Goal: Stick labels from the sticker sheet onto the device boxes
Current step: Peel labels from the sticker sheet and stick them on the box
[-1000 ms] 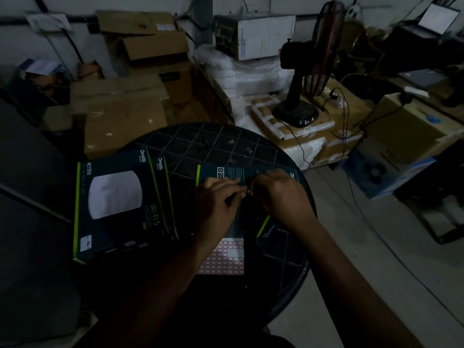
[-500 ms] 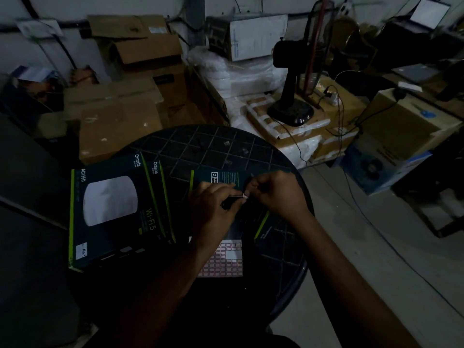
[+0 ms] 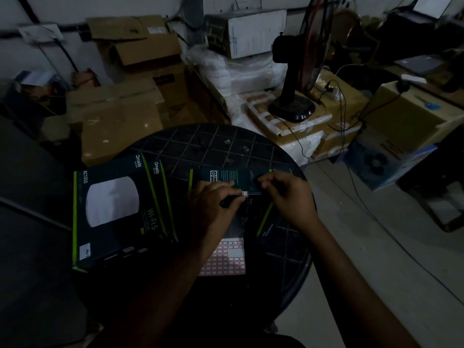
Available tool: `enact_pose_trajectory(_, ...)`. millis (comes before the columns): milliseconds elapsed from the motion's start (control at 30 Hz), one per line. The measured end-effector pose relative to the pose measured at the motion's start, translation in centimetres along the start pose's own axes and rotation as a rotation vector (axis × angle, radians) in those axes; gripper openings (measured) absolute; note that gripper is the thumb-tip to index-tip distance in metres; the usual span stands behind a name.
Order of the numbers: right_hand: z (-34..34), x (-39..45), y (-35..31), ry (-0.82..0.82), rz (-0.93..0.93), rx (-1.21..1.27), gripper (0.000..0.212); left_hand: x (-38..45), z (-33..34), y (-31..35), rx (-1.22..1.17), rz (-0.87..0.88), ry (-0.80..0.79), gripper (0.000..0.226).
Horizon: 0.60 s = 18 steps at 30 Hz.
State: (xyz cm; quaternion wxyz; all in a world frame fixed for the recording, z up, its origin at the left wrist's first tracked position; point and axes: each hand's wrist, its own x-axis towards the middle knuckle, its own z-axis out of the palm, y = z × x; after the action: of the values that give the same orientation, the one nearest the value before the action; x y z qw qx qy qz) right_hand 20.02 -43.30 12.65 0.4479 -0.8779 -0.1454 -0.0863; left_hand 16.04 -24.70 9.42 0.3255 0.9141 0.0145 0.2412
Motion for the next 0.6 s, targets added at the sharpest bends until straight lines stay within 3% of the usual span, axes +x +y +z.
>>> enact_pose_trajectory(133, 0.4, -0.7, 0.3, -0.009, -0.136, -0.094, 0.018, -0.2, 0.0, -0.4, -0.097, -0.01, -0.001, 0.019)
enact_pose_trajectory(267, 1.7, -1.4, -0.2, 0.013, -0.298, -0.297, 0.011, -0.1, -0.1, -0.6, -0.083, 0.003, -0.012, 0.018)
enact_pose_trajectory(500, 3.2, -1.2, -0.8, 0.128, -0.348, -0.573, 0.014, -0.3, -0.2, -0.5, -0.066, 0.062, -0.012, 0.023)
enact_pose_trajectory(600, 3.1, -1.3, -0.2, 0.117, -0.249, -0.44, 0.013, -0.3, -0.3, -0.6, -0.057, 0.072, -0.005, 0.021)
